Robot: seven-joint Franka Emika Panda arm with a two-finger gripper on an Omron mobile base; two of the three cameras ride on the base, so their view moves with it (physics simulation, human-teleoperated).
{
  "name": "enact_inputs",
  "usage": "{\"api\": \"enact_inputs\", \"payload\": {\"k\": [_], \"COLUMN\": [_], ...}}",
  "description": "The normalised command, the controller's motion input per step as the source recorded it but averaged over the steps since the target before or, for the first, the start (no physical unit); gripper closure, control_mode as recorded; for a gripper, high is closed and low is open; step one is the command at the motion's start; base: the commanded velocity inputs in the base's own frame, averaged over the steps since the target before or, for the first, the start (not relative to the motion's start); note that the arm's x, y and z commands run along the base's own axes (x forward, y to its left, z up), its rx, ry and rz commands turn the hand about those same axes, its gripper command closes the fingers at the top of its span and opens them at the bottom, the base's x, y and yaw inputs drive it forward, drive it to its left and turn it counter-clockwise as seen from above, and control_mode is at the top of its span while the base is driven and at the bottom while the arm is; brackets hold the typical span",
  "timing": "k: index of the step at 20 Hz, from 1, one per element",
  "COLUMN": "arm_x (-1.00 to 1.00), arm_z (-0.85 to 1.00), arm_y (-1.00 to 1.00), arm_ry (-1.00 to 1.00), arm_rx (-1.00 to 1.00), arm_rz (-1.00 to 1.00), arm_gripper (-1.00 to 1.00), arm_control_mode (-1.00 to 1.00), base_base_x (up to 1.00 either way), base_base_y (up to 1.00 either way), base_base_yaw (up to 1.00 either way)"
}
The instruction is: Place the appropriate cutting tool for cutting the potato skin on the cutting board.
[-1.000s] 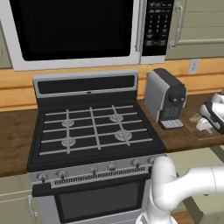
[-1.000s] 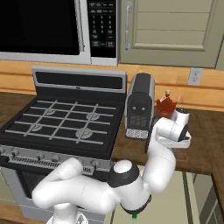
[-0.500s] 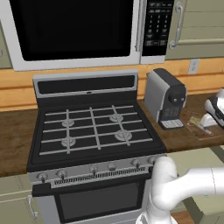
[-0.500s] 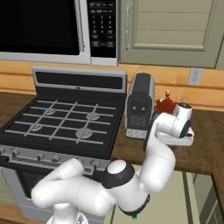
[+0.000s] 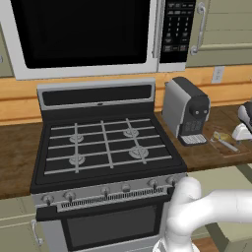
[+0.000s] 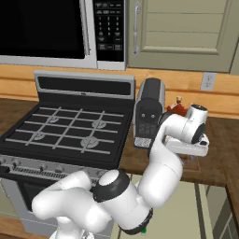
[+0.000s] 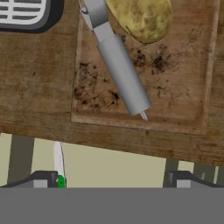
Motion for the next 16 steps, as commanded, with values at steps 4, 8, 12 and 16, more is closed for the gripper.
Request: {"api": "enact_inputs", "payload": {"k": [4,8,12,16], "arm_x": [-0.5,-0.49,-0.62,-0.67], "arm_z": [0.04,0.08,0.14,0.15], "arm_y": [0.57,0.78,0.78,0.81], "arm_ry": [0.0,0.0,0.0,0.0], "arm_rx": [-0.02,-0.06,-0.05,-0.06], "arm_rz": [-0.02,0.0,0.0,0.0], "arm_gripper": [-1.0,-1.0,-1.0,-1.0], "arm_control_mode": [-1.0,-1.0,-1.0,-1.0], "base_base_x": [0.0,0.0,0.0,0.0], "base_base_y": [0.0,0.0,0.0,0.0], "base_base_yaw": [0.0,0.0,0.0,0.0]}}
